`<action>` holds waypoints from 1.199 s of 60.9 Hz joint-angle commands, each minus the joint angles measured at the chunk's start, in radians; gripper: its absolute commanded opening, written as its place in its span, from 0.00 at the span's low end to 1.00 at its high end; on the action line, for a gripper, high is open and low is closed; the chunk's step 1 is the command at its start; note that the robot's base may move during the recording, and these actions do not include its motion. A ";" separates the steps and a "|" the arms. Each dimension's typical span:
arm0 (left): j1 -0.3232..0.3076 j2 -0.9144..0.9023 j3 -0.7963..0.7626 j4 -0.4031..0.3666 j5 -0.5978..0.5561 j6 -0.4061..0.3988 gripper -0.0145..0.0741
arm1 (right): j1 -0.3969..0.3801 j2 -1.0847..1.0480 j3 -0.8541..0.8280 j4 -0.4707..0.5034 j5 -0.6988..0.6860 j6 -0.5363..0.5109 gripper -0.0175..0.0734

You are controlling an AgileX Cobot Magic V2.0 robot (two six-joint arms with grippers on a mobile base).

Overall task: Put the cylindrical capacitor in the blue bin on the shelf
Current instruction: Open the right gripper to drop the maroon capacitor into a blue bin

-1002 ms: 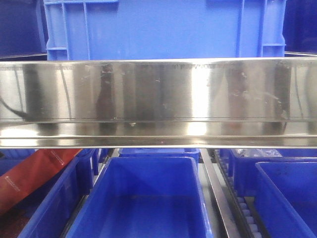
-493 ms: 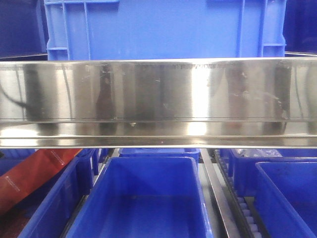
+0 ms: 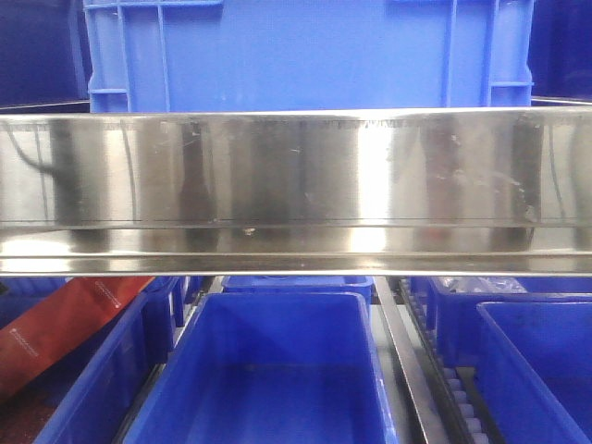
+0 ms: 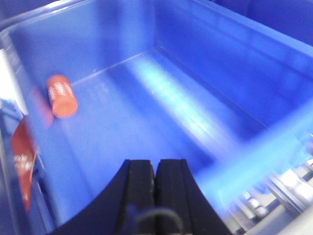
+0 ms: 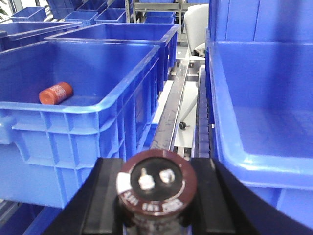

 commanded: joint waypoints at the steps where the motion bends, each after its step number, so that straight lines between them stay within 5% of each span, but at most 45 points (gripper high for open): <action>1: 0.004 -0.095 0.094 0.030 -0.041 -0.059 0.04 | 0.001 -0.004 -0.002 0.003 -0.020 0.002 0.03; 18: 0.004 -0.428 0.471 0.205 -0.128 -0.276 0.04 | 0.001 0.043 -0.004 0.003 -0.020 0.002 0.03; 35: 0.004 -0.746 0.794 0.208 -0.230 -0.334 0.04 | 0.024 0.137 -0.080 0.003 -0.031 -0.041 0.03; 58: 0.004 -0.864 0.872 0.205 -0.240 -0.334 0.04 | 0.241 0.566 -0.584 -0.038 0.074 -0.095 0.03; 73: 0.004 -0.864 0.872 0.205 -0.240 -0.334 0.04 | 0.279 0.907 -0.885 -0.023 0.219 -0.095 0.03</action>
